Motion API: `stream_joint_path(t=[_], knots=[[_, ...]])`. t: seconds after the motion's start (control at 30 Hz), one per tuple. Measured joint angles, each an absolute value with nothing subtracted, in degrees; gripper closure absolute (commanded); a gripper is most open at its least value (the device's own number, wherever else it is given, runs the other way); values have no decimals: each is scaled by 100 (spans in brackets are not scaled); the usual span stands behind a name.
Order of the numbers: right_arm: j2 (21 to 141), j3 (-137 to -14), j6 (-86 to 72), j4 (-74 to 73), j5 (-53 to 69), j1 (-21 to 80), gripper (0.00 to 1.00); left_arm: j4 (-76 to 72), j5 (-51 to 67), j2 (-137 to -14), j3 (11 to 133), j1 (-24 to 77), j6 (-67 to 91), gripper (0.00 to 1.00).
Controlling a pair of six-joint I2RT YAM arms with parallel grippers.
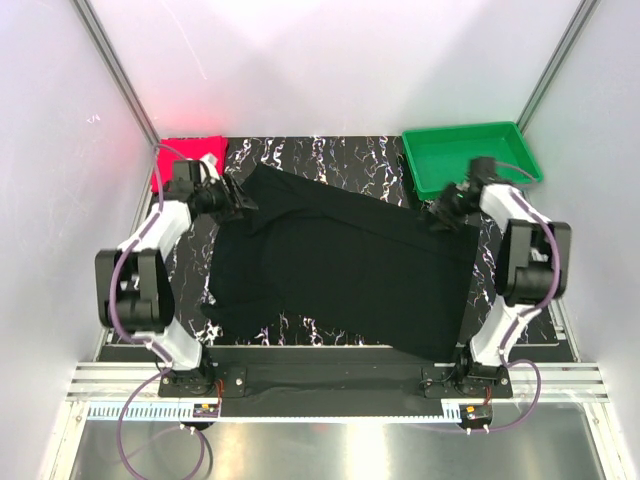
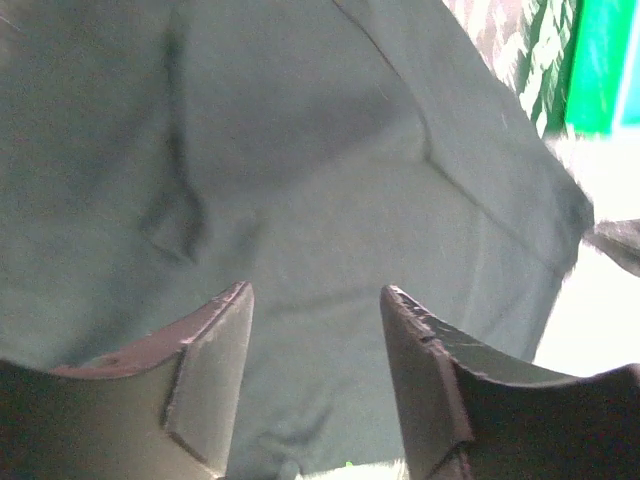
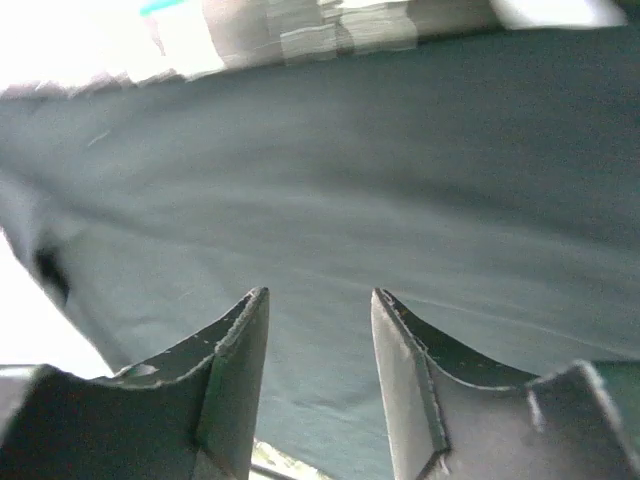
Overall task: Fold and stack the t-shirts
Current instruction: Fold the tshirt
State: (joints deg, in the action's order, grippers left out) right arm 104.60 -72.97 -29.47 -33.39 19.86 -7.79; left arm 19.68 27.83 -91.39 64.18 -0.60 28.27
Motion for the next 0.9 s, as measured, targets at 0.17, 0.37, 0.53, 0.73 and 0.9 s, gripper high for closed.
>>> stream_joint_path(t=[0.17,0.37,0.53,0.73,0.9], knots=[[11041,-8243,-3155,-3183,2390,287,44,1955,2777,-9985,6991,-386,2783,36],[11760,-9288,-3627,-2842,2762,1041,44,2032,2526,-10217,6980,-126,2635,39],[11913,-9371,-3872,-2711,2853,1323,44,1900,2104,-10232,6816,270,2281,40],[11821,-8678,-3988,-2397,2941,1457,44,1835,1599,-10372,6740,469,2078,43],[11745,-8095,-4080,-2335,2945,1466,44,1831,1131,-10372,6657,482,2025,46]])
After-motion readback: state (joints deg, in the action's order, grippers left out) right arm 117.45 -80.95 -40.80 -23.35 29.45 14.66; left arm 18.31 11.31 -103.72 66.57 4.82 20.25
